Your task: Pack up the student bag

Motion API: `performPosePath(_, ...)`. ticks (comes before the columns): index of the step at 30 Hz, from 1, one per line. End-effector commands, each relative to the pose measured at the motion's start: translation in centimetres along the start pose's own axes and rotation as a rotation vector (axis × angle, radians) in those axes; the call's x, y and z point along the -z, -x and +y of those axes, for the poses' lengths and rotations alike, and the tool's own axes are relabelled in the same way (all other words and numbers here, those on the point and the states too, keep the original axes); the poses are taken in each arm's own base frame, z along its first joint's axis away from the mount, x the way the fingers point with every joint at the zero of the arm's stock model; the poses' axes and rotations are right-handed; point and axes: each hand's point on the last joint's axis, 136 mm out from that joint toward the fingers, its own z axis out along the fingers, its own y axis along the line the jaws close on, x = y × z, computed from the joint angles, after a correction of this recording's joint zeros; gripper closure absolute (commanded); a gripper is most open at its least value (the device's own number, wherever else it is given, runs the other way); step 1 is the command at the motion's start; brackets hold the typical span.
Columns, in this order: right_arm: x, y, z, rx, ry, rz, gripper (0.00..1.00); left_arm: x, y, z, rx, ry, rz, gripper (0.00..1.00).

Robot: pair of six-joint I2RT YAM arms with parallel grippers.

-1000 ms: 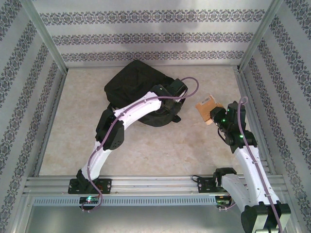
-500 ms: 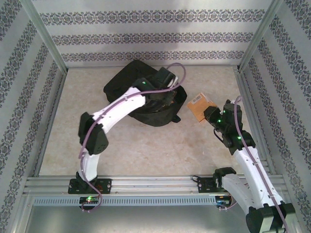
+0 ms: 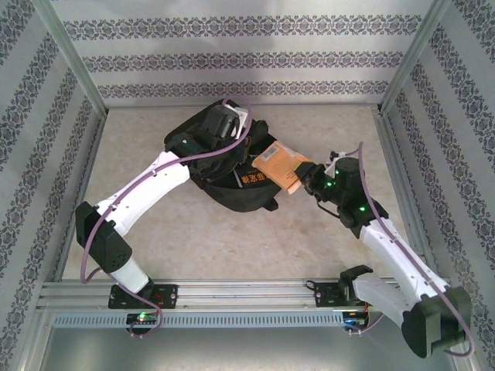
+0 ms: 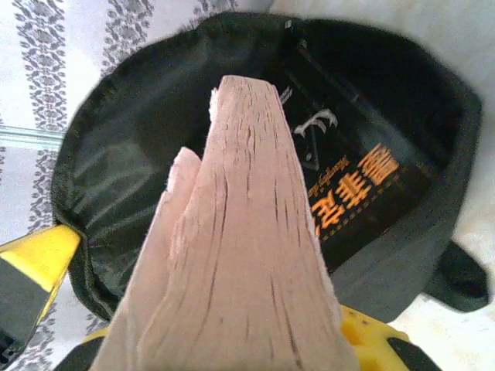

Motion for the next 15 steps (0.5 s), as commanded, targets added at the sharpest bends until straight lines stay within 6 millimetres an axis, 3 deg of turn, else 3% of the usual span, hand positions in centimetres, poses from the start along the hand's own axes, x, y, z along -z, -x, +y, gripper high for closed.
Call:
performPosePath(1, -0.8, -0.5, 2.5, -0.101, 0.116, 0.026, 1.00, 2.7, 3.8, -0.5, 0.051, -0.049, -0.147, 1.00)
performPosePath(9, -4.4, -1.6, 1.7, -0.179, 0.097, 0.065, 1.00, 4.3, 5.4, -1.7, 0.074, -0.110, -0.194, 1.00)
performPosePath(15, -8.0, -1.2, 3.3, -0.166, 0.174, 0.058, 1.00, 5.1, 5.8, -2.3, 0.087, -0.147, -0.204, 1.00)
